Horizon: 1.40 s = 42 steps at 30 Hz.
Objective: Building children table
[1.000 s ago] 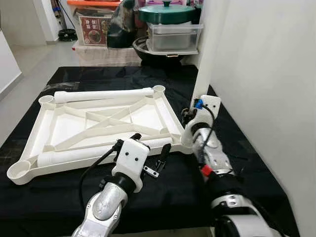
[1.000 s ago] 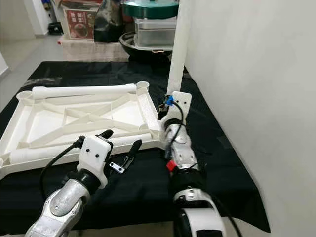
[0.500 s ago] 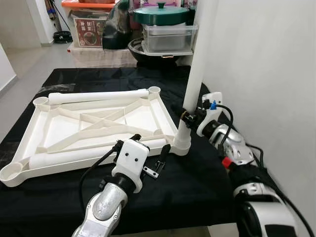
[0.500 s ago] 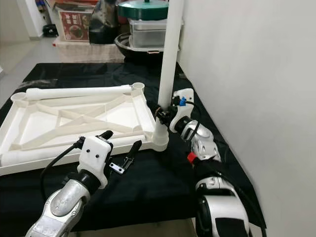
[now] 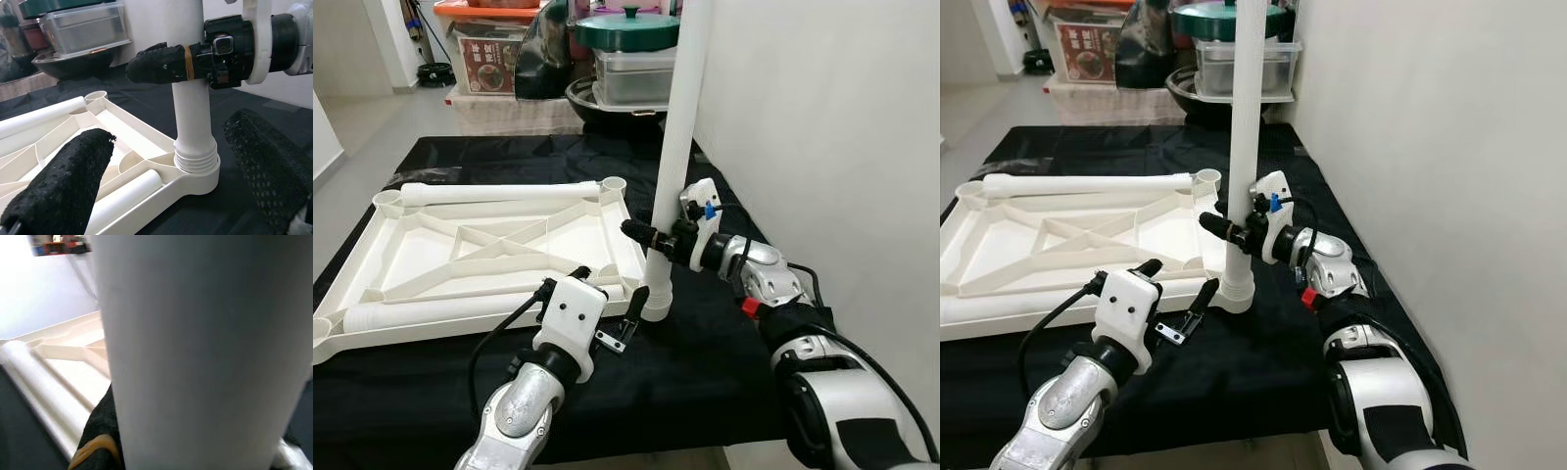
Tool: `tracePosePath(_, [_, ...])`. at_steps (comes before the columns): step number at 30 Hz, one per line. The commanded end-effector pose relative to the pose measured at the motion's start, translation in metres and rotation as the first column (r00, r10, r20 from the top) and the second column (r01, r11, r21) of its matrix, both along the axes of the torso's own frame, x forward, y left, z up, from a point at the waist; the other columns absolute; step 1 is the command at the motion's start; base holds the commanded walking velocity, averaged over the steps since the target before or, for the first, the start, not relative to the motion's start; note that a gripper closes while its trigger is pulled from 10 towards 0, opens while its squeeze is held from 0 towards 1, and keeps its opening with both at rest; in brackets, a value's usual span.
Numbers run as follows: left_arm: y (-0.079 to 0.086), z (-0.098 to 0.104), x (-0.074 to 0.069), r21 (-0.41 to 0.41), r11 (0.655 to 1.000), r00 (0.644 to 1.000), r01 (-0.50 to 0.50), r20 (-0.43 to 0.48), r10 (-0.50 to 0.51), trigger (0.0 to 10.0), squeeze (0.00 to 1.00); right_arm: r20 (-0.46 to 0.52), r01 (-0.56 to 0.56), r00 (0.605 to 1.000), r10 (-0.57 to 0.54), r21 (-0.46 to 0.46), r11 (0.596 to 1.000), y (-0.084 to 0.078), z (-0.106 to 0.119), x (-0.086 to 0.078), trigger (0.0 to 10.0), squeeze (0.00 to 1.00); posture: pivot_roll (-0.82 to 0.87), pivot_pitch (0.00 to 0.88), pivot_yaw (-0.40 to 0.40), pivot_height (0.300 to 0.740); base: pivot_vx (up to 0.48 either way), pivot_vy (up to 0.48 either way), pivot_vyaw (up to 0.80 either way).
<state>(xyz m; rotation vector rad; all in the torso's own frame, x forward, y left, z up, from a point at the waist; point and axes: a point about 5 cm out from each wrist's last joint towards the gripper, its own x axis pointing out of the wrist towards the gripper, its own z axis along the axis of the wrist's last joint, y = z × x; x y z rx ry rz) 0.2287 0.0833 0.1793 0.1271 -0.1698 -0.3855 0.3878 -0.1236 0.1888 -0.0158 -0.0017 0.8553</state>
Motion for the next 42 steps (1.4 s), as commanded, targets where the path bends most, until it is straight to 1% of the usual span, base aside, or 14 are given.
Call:
tracePosePath(1, [0.002,-0.001,-0.001,0.013,1.000,1.000,-0.006,0.000,0.006,10.0,0.00,0.010,0.046,0.999,-0.046,-0.026,0.999,0.004,0.001,0.003,0.0,0.00,0.13,0.000,-0.058,0.740,0.000,0.000,0.00])
tracePosePath(5, [0.000,-0.001,0.000,0.010,1.000,1.000,-0.001,-0.001,0.001,10.0,0.00,0.002,0.370,0.929,-0.370,0.004,0.929,-0.014,-0.002,0.012,0.0,0.00,0.12,0.000,-0.057,0.740,0.000,0.000,0.00])
tracePosePath(6, [0.000,-0.001,0.000,0.010,1.000,1.000,0.000,-0.001,0.000,10.0,0.00,-0.014,0.535,0.845,-0.535,0.002,0.845,-0.026,-0.005,0.014,0.0,0.00,0.12,0.000,-0.053,0.740,0.000,0.000,0.00])
tracePosePath(8, [0.000,-0.001,0.000,0.010,1.000,1.000,0.000,-0.001,0.000,10.0,0.00,-0.014,0.535,0.845,-0.535,0.002,0.845,-0.026,-0.005,0.014,0.0,0.00,0.12,0.000,-0.053,0.740,0.000,0.000,0.00])
tracePosePath(9, [0.000,-0.001,0.000,0.010,1.000,1.000,0.003,-0.001,-0.003,10.0,0.00,-0.039,0.692,0.721,-0.691,-0.003,0.722,-0.038,-0.011,0.013,0.0,0.00,0.12,0.000,-0.052,0.740,0.000,0.000,0.00])
tracePosePath(10, [0.000,-0.001,0.000,0.010,1.000,1.000,0.003,-0.001,-0.003,10.0,0.00,-0.039,0.692,0.721,-0.691,-0.003,0.722,-0.038,-0.011,0.013,0.0,0.00,0.12,0.000,-0.052,0.740,0.000,0.000,0.00])
tracePosePath(12, [-0.001,-0.002,0.000,0.010,1.000,1.000,0.007,-0.001,-0.007,10.0,0.00,-0.082,0.863,0.504,-0.860,-0.001,0.506,-0.051,-0.021,0.004,0.0,0.00,0.12,0.000,-0.051,0.740,0.000,0.000,0.00])
tracePosePath(18, [-0.002,-0.003,0.000,0.013,1.000,1.000,0.009,-0.003,-0.009,10.0,0.00,-0.138,0.915,0.400,-0.906,0.010,0.402,-0.024,-0.028,-0.013,0.0,0.00,0.12,0.000,-0.051,0.740,0.000,0.000,0.00])
tracePosePath(19, [-0.001,-0.003,0.000,0.014,1.000,1.000,0.009,-0.004,-0.009,10.0,0.00,-0.133,0.897,0.442,-0.887,0.040,0.441,-0.017,-0.025,-0.011,10.0,0.00,0.12,0.000,-0.052,0.740,0.000,0.000,0.00])
tracePosePath(21, [-0.001,-0.003,0.000,0.013,1.000,1.000,0.007,-0.006,-0.007,10.0,0.00,-0.120,0.875,0.484,-0.867,0.084,0.476,-0.012,-0.020,-0.009,10.0,0.00,0.12,0.000,-0.051,0.740,0.000,0.000,0.00])
tracePosePath(22, [-0.001,-0.004,0.000,0.013,1.000,1.000,0.006,-0.007,-0.006,10.0,0.00,-0.102,0.844,0.533,-0.840,0.134,0.519,-0.005,-0.015,-0.008,10.0,1.00,0.12,0.000,-0.051,0.740,0.000,0.000,0.00])
tracePosePath(32, [-0.001,-0.005,0.001,0.012,1.000,1.000,0.006,-0.009,-0.005,10.0,0.00,-0.047,0.686,0.718,-0.694,0.217,0.695,-0.013,-0.003,-0.001,10.0,1.00,0.11,0.000,-0.052,0.740,0.000,0.000,0.00])
tracePosePath(33, [-0.001,-0.004,0.001,0.011,1.000,1.000,0.005,-0.009,-0.005,10.0,0.00,-0.062,0.604,0.792,-0.607,0.226,0.765,-0.015,-0.002,-0.001,10.0,0.00,0.11,0.000,-0.053,0.740,0.000,0.000,0.00])
tracePosePath(42, [-0.001,-0.004,0.002,0.013,1.000,1.000,0.004,-0.002,-0.004,10.0,0.00,-0.060,0.107,0.993,-0.101,0.106,0.989,-0.016,-0.003,-0.004,10.0,0.00,0.12,0.000,-0.057,0.740,0.000,0.000,0.00])
